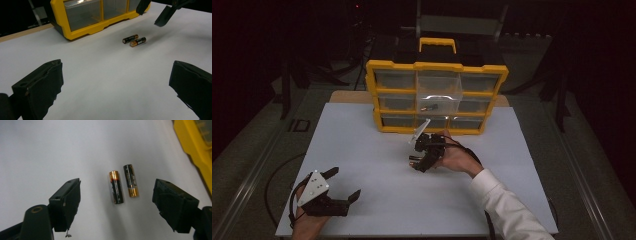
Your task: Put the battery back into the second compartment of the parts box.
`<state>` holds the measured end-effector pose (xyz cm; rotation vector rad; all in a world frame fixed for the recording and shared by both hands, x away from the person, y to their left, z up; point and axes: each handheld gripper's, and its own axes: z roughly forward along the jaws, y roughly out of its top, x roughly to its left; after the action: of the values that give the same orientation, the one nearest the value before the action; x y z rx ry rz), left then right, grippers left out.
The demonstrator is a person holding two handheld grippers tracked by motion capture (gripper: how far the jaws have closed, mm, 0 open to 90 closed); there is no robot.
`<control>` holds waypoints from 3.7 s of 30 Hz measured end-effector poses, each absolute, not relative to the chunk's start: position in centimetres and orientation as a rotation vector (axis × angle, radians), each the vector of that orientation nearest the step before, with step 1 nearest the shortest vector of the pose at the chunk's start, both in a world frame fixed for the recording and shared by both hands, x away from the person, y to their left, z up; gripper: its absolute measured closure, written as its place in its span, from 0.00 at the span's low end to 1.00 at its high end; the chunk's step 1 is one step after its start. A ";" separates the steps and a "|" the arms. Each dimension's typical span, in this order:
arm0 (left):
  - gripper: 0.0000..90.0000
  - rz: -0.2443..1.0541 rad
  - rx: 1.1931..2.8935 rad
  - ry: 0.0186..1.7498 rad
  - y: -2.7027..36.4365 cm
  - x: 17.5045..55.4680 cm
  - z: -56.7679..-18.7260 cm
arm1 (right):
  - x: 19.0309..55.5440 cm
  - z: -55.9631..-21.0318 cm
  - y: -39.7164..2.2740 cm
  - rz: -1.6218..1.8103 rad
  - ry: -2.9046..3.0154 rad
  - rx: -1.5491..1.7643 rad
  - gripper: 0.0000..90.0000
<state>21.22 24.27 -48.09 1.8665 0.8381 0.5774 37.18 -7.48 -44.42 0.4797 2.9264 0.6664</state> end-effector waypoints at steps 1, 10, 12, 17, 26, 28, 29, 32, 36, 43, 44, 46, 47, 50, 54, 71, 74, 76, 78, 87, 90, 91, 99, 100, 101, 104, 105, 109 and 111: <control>0.00 0.578 1.867 0.838 24.3 21.2 -48.1 | 37.2 -44.6 -7.4 0.660 2.927 0.477 0.26; 0.00 0.578 1.865 0.838 24.3 21.2 -48.1 | 37.5 -46.2 -7.0 0.628 2.942 0.463 0.41; 0.00 0.579 1.865 0.839 24.3 21.2 -48.1 | 37.6 -46.5 -6.9 0.632 2.943 0.467 0.45; 0.00 0.577 1.866 0.839 24.3 21.2 -48.1 | 37.5 -47.2 -6.8 0.607 2.963 0.437 0.53; 0.00 0.577 1.866 0.837 24.3 21.2 -48.1 | 37.7 -48.1 -6.4 0.574 2.988 0.451 0.66; 0.00 0.577 1.866 0.836 24.3 21.2 -48.1 | 37.8 -48.3 -6.3 0.568 2.986 0.458 0.69; 0.00 0.577 1.866 0.837 24.3 21.2 -48.1 | 37.8 -48.4 -6.3 0.567 2.991 0.463 0.70; 0.00 0.576 1.865 0.838 24.3 21.2 -48.1 | 37.9 -48.6 -6.2 0.560 2.987 0.471 0.72; 0.00 0.577 1.865 0.837 24.3 21.2 -48.1 | 37.8 -49.0 -6.0 0.524 3.001 0.452 0.79; 0.00 0.578 1.864 0.838 24.4 21.2 -48.0 | 37.5 -49.2 -5.7 0.500 3.025 0.407 0.85; 0.00 0.578 1.863 0.839 24.4 21.2 -48.0 | 37.4 -49.1 -5.6 0.502 3.022 0.402 0.85; 0.00 0.577 1.864 0.839 24.4 21.2 -48.0 | 37.4 -48.6 -5.8 0.520 3.028 0.406 0.85; 0.00 0.577 1.864 0.839 24.4 21.2 -48.0 | 37.4 -48.6 -5.8 0.520 3.028 0.406 0.85; 0.00 0.577 1.866 0.837 24.3 21.2 -48.1 | 37.3 -47.9 -6.1 0.550 3.033 0.427 0.85; 0.00 0.574 1.867 0.837 24.2 21.2 -48.1 | 37.2 -46.4 -6.6 0.616 3.044 0.432 0.85; 0.00 0.575 1.867 0.838 24.3 21.2 -48.1 | 36.3 -40.8 -6.9 0.647 3.031 0.394 0.85; 0.00 0.574 1.866 0.838 24.2 21.2 -48.1 | 36.2 -40.3 -6.9 0.653 3.024 0.388 0.85; 0.00 0.573 1.869 0.838 24.2 21.2 -48.1 | 36.2 -39.5 -7.0 0.665 3.022 0.375 0.85; 0.00 0.573 1.868 0.838 24.2 21.2 -48.1 | 36.1 -39.1 -7.1 0.675 3.022 0.374 0.85; 0.00 0.573 1.872 0.836 24.2 21.2 -48.1 | 35.7 -37.0 -7.2 0.655 3.021 0.357 0.85; 0.00 0.573 1.872 0.837 24.2 21.2 -48.1 | 35.7 -36.2 -7.3 0.668 3.011 0.351 0.85; 0.00 0.573 1.871 0.837 24.2 21.2 -48.1 | 35.7 -35.9 -7.3 0.673 3.007 0.352 0.85; 0.00 0.572 1.869 0.835 24.2 21.3 -48.1 | 35.7 -33.8 -7.4 0.689 2.991 0.338 0.85; 0.00 0.573 1.870 0.836 24.2 21.3 -48.1 | 35.7 -33.4 -7.4 0.692 2.989 0.345 0.85; 0.00 0.573 1.870 0.836 24.2 21.3 -48.1 | 35.7 -33.2 -7.4 0.697 2.988 0.346 0.85; 0.00 0.573 1.867 0.836 24.2 21.3 -48.1 | 35.7 -32.4 -7.4 0.718 2.981 0.347 0.85; 0.00 0.573 1.868 0.837 24.2 21.3 -48.1 | 35.7 -32.1 -7.5 0.721 2.977 0.348 0.85; 0.00 0.574 1.865 0.838 24.2 21.2 -48.1 | 35.8 -30.9 -7.6 0.751 2.963 0.355 0.85; 0.00 0.574 1.867 0.837 24.2 21.3 -48.1 | 35.8 -30.4 -7.7 0.758 2.958 0.355 0.85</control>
<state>21.25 24.23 -48.10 1.8675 0.8367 0.5745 35.78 -7.70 -30.40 0.3554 2.9585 0.7575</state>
